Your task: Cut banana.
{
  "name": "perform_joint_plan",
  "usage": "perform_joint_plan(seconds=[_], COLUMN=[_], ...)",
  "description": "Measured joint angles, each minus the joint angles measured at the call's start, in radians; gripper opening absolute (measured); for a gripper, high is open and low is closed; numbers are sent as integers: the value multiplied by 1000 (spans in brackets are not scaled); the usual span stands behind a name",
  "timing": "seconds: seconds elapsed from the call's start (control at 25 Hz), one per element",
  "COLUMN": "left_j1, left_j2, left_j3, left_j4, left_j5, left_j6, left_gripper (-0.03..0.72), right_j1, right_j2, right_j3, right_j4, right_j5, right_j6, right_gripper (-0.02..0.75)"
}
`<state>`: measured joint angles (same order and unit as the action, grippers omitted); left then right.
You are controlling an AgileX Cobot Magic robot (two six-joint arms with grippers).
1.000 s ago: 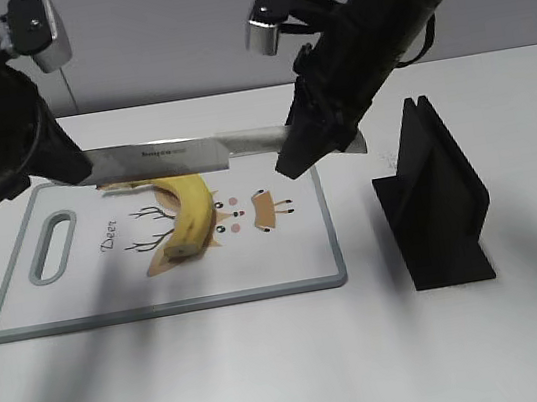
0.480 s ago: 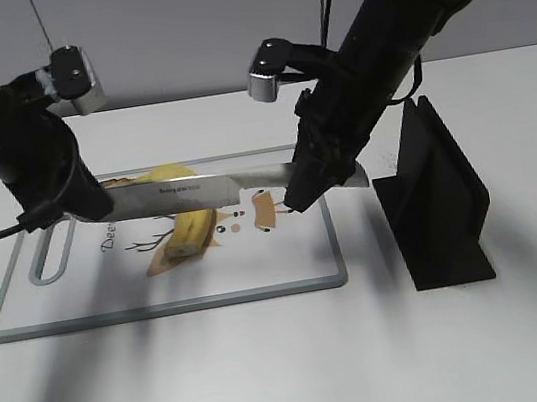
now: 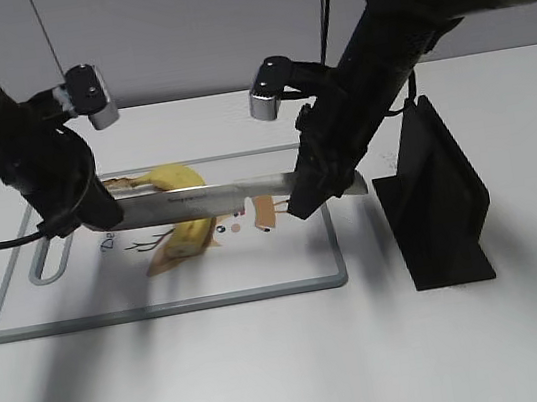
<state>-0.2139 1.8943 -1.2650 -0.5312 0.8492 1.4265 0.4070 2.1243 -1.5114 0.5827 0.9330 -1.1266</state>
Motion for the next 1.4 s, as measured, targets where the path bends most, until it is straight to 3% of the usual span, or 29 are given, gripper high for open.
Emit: perform_joint_plan(seconds=[1.4], left_j1=[-6], left_j2=[51], left_j3=[0], left_j4=[-20], left_j5=[-22], left_j6=[-2], left_gripper=[57], right_j1=[1], right_j2=[21], right_j3=[0], right_j4=[-33], right_j5=[-45], right_j6=[-6], right_gripper=[219])
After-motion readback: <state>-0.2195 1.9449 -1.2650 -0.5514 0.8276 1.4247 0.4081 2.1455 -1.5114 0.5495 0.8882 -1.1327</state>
